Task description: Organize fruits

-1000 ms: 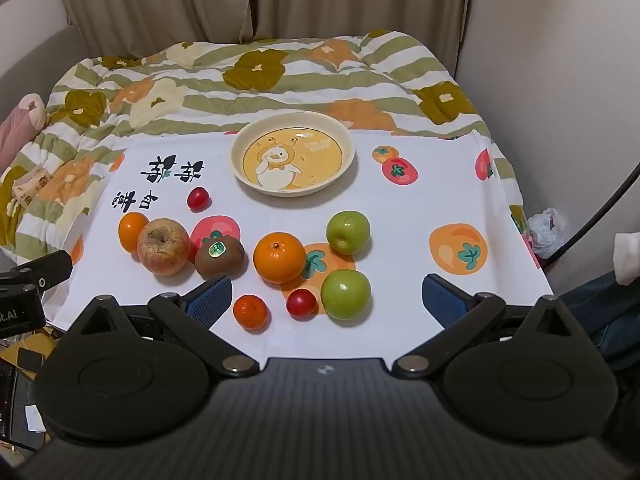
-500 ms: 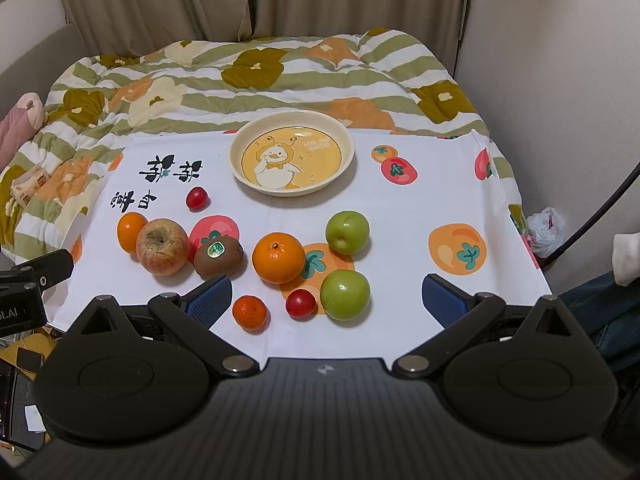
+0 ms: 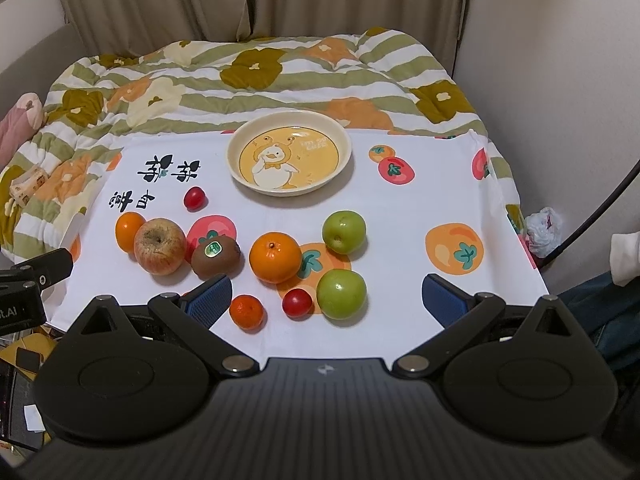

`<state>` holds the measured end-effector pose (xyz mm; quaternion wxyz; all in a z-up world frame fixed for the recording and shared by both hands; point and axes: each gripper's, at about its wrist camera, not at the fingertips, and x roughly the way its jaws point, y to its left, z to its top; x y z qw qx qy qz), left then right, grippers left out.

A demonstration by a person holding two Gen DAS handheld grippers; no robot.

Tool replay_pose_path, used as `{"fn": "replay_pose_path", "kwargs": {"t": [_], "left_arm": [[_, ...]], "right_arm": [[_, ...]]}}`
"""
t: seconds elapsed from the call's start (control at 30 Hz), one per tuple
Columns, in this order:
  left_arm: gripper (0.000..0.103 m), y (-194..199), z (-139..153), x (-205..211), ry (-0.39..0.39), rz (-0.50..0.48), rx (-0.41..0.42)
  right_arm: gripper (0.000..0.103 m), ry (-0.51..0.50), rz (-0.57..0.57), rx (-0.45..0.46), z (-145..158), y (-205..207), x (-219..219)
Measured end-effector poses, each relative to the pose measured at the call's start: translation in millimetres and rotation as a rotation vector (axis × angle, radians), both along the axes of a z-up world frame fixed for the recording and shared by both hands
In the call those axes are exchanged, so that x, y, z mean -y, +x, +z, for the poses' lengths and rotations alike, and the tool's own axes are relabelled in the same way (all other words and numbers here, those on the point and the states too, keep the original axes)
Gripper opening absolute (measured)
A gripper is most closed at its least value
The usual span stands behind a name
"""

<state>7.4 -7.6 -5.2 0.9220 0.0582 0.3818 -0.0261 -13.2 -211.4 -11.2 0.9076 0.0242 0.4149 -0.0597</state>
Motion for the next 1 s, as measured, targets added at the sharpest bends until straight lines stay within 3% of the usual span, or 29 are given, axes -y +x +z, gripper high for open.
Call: {"fn": "replay_pose_path", "kwargs": {"t": [1.0], "left_arm": [[0.103,-2,10,2,-0.005,-0.001,0.014]], "right_arm": [[0.103,0.002,0.004,0.019,15,-2,2]]}}
